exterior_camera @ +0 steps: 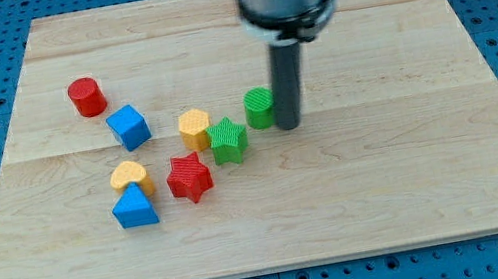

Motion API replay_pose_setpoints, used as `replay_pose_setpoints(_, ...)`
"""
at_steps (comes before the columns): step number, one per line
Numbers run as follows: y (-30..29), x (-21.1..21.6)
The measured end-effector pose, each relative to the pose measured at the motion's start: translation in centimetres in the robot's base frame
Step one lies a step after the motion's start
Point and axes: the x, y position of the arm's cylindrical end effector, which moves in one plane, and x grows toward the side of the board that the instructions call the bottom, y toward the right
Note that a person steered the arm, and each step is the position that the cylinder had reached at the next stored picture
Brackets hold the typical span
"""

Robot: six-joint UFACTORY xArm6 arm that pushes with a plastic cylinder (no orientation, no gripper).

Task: Push red star towards blue cube

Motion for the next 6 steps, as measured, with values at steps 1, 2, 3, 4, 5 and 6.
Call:
replay_pose_setpoints(1,0.9,2.2)
replay_pose_setpoints(2,-2.5,3.3)
replay_pose_setpoints(3,-5.5,6.8)
replay_pose_setpoints(4,-9.7,4.8)
replay_pose_setpoints(5,-13.1,-2.1)
replay_pose_setpoints(6,-16.0,-3.0)
